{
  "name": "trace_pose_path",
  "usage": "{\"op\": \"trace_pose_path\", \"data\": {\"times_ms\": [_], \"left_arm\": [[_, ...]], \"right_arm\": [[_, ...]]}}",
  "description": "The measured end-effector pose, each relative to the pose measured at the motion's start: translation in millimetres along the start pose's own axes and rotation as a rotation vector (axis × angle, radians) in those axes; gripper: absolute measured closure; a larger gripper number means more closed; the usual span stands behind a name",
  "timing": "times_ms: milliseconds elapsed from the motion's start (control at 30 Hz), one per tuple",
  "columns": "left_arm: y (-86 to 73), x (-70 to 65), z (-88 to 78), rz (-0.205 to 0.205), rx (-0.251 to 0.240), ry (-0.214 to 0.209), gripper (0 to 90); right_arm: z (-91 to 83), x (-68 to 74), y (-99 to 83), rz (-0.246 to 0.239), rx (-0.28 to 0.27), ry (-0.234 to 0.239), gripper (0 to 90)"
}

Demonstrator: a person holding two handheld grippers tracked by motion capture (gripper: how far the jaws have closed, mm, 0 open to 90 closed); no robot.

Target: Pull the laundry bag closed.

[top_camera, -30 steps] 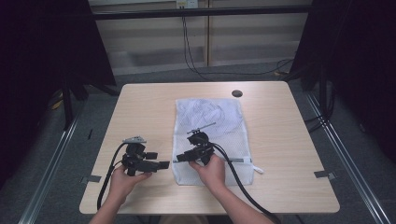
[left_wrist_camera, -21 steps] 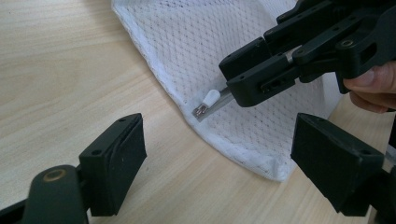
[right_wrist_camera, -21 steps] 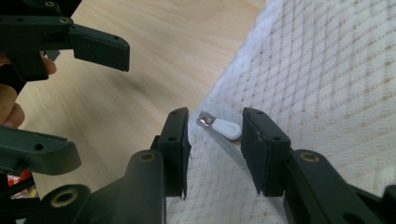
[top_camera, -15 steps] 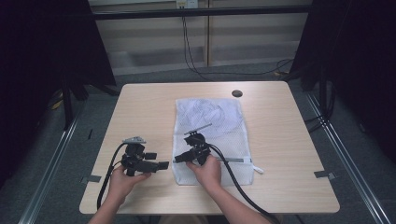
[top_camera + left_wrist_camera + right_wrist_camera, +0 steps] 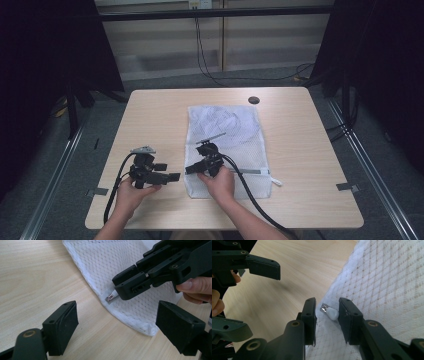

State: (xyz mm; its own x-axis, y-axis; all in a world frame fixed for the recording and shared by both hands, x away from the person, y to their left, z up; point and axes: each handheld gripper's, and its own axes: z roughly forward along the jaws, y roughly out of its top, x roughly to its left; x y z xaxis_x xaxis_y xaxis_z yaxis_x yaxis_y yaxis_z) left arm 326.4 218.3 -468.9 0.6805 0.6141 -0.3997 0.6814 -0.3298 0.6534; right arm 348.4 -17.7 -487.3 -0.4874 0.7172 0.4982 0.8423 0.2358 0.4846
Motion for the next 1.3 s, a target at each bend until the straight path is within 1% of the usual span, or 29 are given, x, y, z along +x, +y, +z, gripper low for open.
{"op": "trace_pose_path", "data": {"times_ms": [33,100,133,267,300,333,367,500,533,567,633,700,733,833,867,933,967,1000,1067,1100,1133,1167,1200,1267,1300], "left_arm": [[0.0,0.0,0.0,0.000,0.001,0.000,17.7],[-0.1,-0.2,0.2,0.002,0.001,0.000,17.8],[-0.1,-0.5,0.4,-0.001,0.001,-0.003,17.9],[0.0,-0.1,0.6,0.005,0.004,-0.001,18.4],[0.0,0.2,0.9,0.003,0.004,-0.003,18.4],[0.0,0.3,0.8,0.000,0.004,0.000,18.5],[0.0,0.7,0.7,0.002,0.005,-0.004,18.6],[0.0,1.0,0.7,-0.002,0.009,-0.003,18.7],[0.0,1.0,1.0,-0.002,0.007,-0.005,18.7],[0.0,1.0,1.1,-0.003,0.008,-0.004,18.7],[-0.1,0.9,1.4,-0.008,0.009,-0.003,18.6],[-0.1,1.1,1.4,-0.011,0.011,-0.002,18.3],[-0.1,1.0,1.3,-0.013,0.011,-0.005,18.3],[0.0,1.0,1.8,-0.019,0.010,-0.008,18.5],[0.1,1.9,1.7,-0.015,0.017,-0.013,18.5],[-0.3,1.3,3.4,-0.033,0.016,-0.017,18.8],[-0.3,1.8,4.0,-0.031,0.020,-0.021,18.9],[-0.2,1.8,5.0,-0.038,0.018,-0.029,18.9],[0.1,1.7,6.6,-0.044,0.022,-0.039,19.0],[0.4,1.8,7.4,-0.047,0.022,-0.045,19.5],[0.7,0.4,8.6,-0.071,0.015,-0.054,19.5],[1.3,-0.6,9.2,-0.075,0.016,-0.061,19.5],[2.7,-2.8,10.0,-0.070,0.011,-0.070,19.5],[4.3,-5.6,11.0,-0.071,0.008,-0.070,19.5],[5.5,-7.7,11.8,-0.070,0.011,-0.074,19.6]], "right_arm": [[0.4,-0.9,0.1,-0.004,0.001,0.005,70.1],[1.1,-0.9,0.2,0.011,0.010,0.006,73.0],[2.3,-1.6,0.3,0.007,0.005,0.011,74.1],[4.7,-2.5,0.9,0.019,0.009,0.031,75.2],[5.1,-2.1,1.1,0.026,0.017,0.025,75.2],[6.1,-2.8,1.4,0.019,0.015,0.025,75.8],[6.4,-2.8,1.6,0.026,0.026,0.022,76.7],[8.0,-3.8,3.0,0.026,0.025,0.031,78.1],[9.6,-3.9,3.0,0.034,0.030,0.042,80.9],[10.3,-2.9,3.3,0.039,0.042,0.038,82.4],[11.5,-3.0,3.3,0.030,0.045,0.038,83.3],[11.4,-3.2,3.9,0.039,0.047,0.039,84.7],[10.6,-3.6,4.3,0.041,0.048,0.044,86.1],[9.7,-4.1,4.6,0.036,0.047,0.045,86.3],[8.2,-3.7,4.8,0.044,0.046,0.045,86.4],[5.9,-3.5,5.4,0.046,0.036,0.053,86.7],[4.5,-4.4,5.8,0.039,0.032,0.060,86.8],[2.4,-3.6,6.1,0.049,0.031,0.055,86.8],[-0.7,-4.0,6.9,0.043,0.023,0.068,86.8],[-2.4,-3.4,7.2,0.048,0.018,0.073,86.8],[-4.1,-3.4,7.6,0.050,0.014,0.073,86.9],[-5.2,-4.1,7.9,0.046,0.006,0.081,86.8],[-6.8,-4.1,8.2,0.054,0.010,0.083,86.9],[-8.6,-5.0,8.1,0.056,0.001,0.097,87.0],[-9.8,-4.9,8.0,0.056,0.002,0.097,87.0]]}}
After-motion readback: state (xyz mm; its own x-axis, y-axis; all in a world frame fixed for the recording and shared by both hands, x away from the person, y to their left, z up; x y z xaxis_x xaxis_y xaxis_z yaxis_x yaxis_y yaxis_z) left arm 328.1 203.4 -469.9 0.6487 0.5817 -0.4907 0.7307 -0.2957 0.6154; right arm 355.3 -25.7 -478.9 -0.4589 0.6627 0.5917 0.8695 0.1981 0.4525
